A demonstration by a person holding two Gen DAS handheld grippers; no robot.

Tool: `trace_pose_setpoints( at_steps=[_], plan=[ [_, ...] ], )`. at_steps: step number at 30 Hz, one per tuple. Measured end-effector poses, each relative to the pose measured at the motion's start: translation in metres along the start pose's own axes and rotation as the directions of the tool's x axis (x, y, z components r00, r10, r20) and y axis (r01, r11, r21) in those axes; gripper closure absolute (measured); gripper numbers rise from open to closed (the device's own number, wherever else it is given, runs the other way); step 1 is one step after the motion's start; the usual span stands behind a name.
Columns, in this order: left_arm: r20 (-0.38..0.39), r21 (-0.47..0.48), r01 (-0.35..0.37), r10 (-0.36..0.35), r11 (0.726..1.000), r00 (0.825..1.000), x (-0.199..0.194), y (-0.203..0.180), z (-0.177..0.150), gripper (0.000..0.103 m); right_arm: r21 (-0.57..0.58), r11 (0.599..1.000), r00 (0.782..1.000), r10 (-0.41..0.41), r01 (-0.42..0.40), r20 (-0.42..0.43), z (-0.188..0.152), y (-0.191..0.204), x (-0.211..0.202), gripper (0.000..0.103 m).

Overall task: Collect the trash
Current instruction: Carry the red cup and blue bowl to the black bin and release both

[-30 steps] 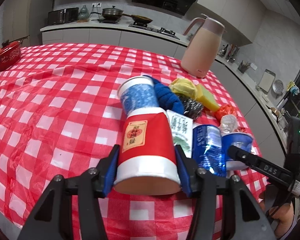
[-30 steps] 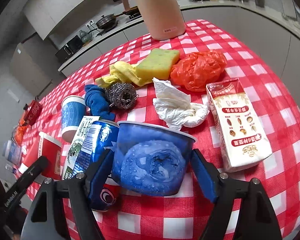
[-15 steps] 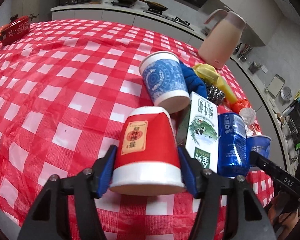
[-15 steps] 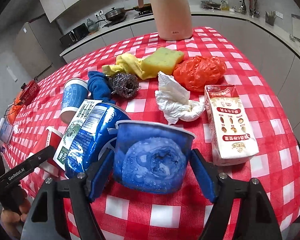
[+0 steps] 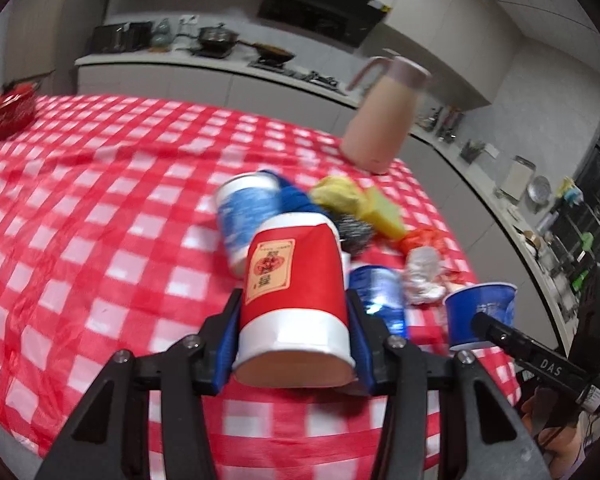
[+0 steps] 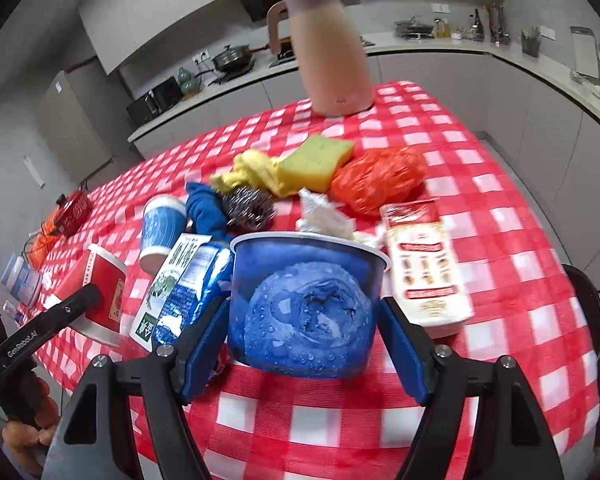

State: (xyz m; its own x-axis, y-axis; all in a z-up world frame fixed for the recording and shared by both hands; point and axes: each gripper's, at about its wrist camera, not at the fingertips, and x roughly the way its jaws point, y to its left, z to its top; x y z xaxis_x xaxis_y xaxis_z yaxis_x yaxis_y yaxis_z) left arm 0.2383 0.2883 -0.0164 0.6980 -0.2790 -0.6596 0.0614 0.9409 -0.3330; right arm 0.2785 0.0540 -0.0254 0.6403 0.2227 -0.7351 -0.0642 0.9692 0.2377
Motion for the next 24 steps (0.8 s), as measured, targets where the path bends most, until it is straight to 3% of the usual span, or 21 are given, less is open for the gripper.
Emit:
trace_pose_setpoints(
  at_steps=[6,12,20,24],
  plan=[
    [-0.029,0.059,0.083,-0.081,0.995,0.996,0.014,-0.054,-0.007,0.053,0.06,0.998,0.998,-0.035,0.032,0.044,-0.004,-0.039,-0.031,0.026],
    [-0.058,0.117,0.135,-0.129,0.984,0.99,0.034,-0.125,-0.022,0.053,0.118,0.99,0.993,-0.081,0.071,0.08,-0.009,-0.103,-0.063,0.026],
    [-0.109,0.146,0.178,-0.163,0.973,0.981,0.068,-0.237,-0.048,0.054,0.181,0.979,0.99,-0.114,0.098,0.085,-0.011,-0.235,-0.1,0.027],
    [-0.157,0.15,0.232,-0.209,0.961,0.965,0.098,-0.307,-0.063,0.053,0.204,0.971,0.988,-0.142,0.128,0.054,-0.014,-0.307,-0.107,0.027]
  ],
)
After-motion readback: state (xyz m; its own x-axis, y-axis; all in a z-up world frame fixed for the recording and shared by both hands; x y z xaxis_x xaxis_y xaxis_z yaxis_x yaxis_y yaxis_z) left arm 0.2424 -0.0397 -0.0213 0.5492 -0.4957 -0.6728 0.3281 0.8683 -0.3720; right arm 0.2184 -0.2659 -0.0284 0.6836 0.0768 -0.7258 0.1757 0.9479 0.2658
